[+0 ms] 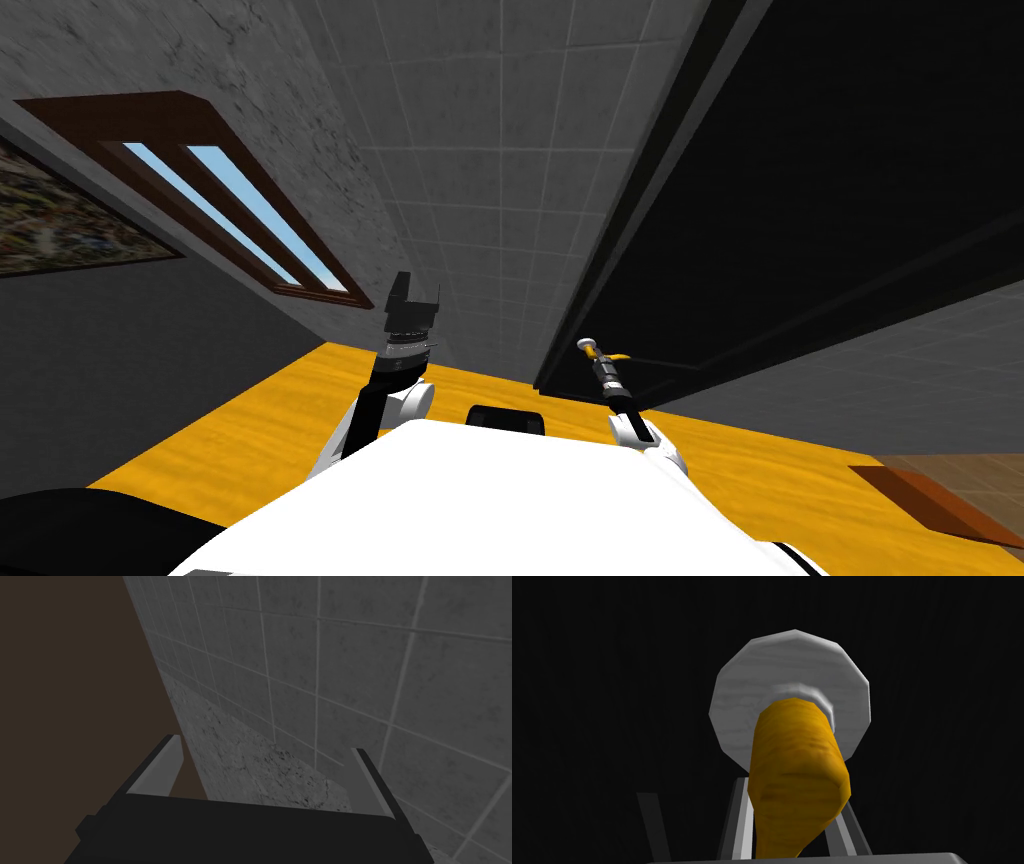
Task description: Pull the door open
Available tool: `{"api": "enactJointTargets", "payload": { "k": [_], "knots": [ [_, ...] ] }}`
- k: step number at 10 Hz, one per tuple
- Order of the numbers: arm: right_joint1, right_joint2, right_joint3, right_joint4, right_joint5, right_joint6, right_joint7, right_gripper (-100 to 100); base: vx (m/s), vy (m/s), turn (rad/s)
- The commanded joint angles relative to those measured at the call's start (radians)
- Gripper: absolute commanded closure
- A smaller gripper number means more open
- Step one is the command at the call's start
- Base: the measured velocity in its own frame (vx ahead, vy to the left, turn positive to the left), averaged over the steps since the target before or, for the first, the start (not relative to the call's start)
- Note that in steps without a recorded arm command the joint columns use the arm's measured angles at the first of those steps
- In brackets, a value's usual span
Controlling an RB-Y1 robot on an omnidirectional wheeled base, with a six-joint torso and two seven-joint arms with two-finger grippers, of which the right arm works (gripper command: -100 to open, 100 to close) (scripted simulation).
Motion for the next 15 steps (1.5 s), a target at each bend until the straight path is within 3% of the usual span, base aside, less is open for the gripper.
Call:
{"api": "enactJointTargets", "payload": {
  "k": [1, 4, 13, 14, 15],
  "knots": [
    [0.002, 0.001, 0.002, 0.001, 0.001, 0.001, 0.002, 100, -0.026, 0.0, 0.006],
    [0.002, 0.001, 0.002, 0.001, 0.001, 0.001, 0.002, 100, -0.009, 0.0, -0.001],
    [0.104, -0.109, 0.079, 0.01, 0.003, -0.156, -0.101, 100, -0.183, -0.081, 0.172],
    [0.112, -0.118, 0.085, 0.011, 0.003, -0.169, -0.109, 100, -0.204, -0.058, 0.149],
    [0.107, -0.107, 0.083, 0.006, 0.004, -0.155, -0.101, 100, -0.084, -0.021, 0.027]
  ]
}}
